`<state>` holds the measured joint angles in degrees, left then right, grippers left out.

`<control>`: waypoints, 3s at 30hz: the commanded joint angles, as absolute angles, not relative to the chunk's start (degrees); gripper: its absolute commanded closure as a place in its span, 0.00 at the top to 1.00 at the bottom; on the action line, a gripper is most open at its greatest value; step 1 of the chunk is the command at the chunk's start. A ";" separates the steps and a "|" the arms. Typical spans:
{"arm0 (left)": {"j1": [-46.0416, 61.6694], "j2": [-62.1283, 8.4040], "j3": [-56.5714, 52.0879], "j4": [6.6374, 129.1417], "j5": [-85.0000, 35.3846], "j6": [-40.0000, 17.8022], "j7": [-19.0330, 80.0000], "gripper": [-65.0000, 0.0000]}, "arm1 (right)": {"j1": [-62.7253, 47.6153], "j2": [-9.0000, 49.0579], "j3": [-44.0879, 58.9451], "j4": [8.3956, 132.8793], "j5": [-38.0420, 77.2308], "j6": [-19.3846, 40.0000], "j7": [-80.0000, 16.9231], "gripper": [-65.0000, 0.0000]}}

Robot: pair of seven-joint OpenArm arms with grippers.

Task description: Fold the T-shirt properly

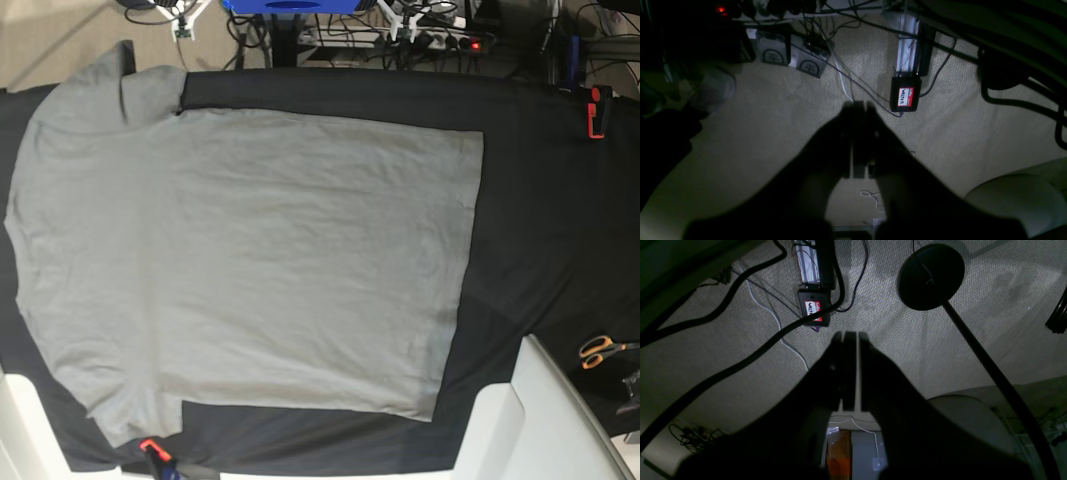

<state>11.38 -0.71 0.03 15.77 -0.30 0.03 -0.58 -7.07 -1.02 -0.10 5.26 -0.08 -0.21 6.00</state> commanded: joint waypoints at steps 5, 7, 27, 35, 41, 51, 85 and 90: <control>12.26 -0.92 -0.04 15.96 -0.31 0.31 -0.57 0.00 | -7.34 -0.75 0.04 5.32 -0.04 -0.40 5.93 0.01; 12.26 -0.92 -0.04 15.96 -0.31 0.31 -0.57 0.00 | -7.34 -0.75 0.04 5.32 -0.04 -0.40 5.93 0.01; 25.54 -4.70 -0.04 32.57 -0.40 0.31 -9.45 0.00 | -24.04 -0.66 0.84 37.76 0.13 -0.40 -11.38 0.01; 34.86 -6.64 -0.04 47.34 -0.40 0.31 -9.19 0.00 | -37.58 -1.01 11.47 64.75 0.13 -0.40 -20.26 0.01; 41.89 -9.27 -0.04 64.48 -1.71 0.31 -9.10 0.00 | -43.47 -1.19 14.46 83.21 1.19 -0.31 -22.90 0.02; 50.24 -22.46 -0.66 104.57 -24.40 0.31 6.20 0.00 | -39.78 0.75 25.27 101.23 28.70 15.34 -23.16 0.07; 46.46 -21.14 -16.66 100.70 -30.02 -6.55 6.55 0.16 | -21.14 6.73 47.60 68.09 41.10 40.00 -41.27 0.77; 45.32 -20.79 -16.48 99.82 -30.11 -6.55 6.55 0.16 | -21.93 5.14 47.34 69.05 40.75 40.00 -41.71 0.77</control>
